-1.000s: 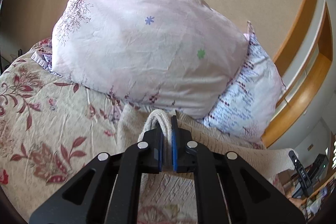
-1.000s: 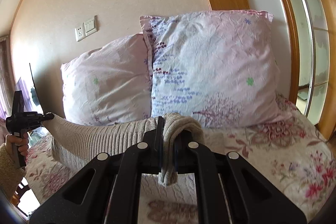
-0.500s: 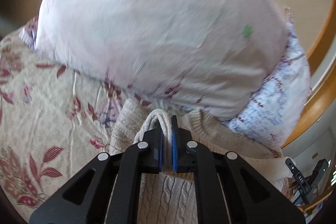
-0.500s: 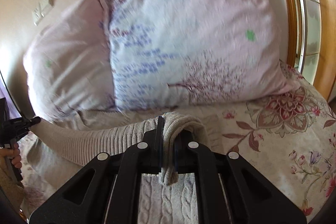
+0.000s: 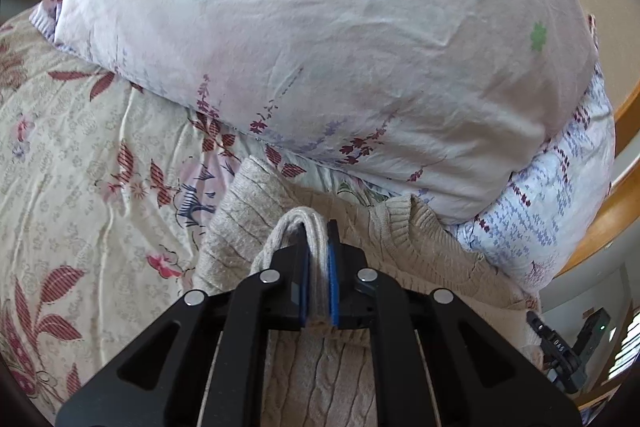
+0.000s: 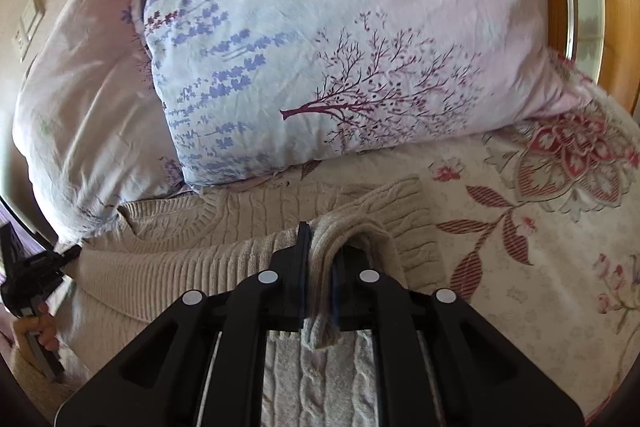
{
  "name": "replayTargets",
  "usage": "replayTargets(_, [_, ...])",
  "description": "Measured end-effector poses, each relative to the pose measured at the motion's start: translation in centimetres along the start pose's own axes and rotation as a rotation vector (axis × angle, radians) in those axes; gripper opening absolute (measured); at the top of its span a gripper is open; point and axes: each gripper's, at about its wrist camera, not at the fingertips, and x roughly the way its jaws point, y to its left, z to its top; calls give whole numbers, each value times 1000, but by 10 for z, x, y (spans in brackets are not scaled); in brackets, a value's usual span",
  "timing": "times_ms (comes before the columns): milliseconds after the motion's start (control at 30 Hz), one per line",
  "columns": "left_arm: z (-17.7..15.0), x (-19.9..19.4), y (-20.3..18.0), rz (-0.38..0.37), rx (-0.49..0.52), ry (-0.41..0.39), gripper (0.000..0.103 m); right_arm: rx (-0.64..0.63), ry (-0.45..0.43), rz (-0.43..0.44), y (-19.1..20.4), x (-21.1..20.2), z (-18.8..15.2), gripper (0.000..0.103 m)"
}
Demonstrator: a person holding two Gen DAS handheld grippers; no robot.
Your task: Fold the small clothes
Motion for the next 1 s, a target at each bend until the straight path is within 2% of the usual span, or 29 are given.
replayTargets(33, [1, 1, 2, -12, -16, 4, 16, 18, 7, 16, -1, 2, 2, 19])
replayTargets(133, [3, 4, 4, -49, -50, 2, 31, 76, 18, 75, -5, 4, 8, 49])
replayTargets(167, [4, 2, 5, -60, -57, -2, 36, 87, 14, 84, -6, 4, 10, 54])
replayTargets(200, [5, 1, 4, -68, -61, -10, 39, 95, 8, 94, -7, 4, 11, 54])
replayTargets(267, [6, -3, 4, -62, -56, -27, 54, 101, 5, 93, -7, 4, 14, 54])
replayTargets(333, [6, -12, 5, -29, -38, -55, 57, 105, 2, 96, -9, 1, 14, 54])
replayTargets(533, [2, -37, 14, 6, 8, -60, 57, 105, -40, 54, -24, -26, 14, 54])
replayTargets(600, [-3, -41, 17, 6, 24, -46, 57, 131, -28, 50, -34, -34, 12, 54])
replayTargets(800, [-27, -55, 16, 66, 182, -7, 56, 95, 22, 36, -43, -45, -9, 52])
replayTargets(933, [-41, -57, 9, 90, 272, 7, 50, 67, 64, 33, -42, -42, -23, 46])
replayTargets(1000, [-44, -54, 9, 99, 282, 26, 46, 50, 84, 20, -39, -37, -27, 44])
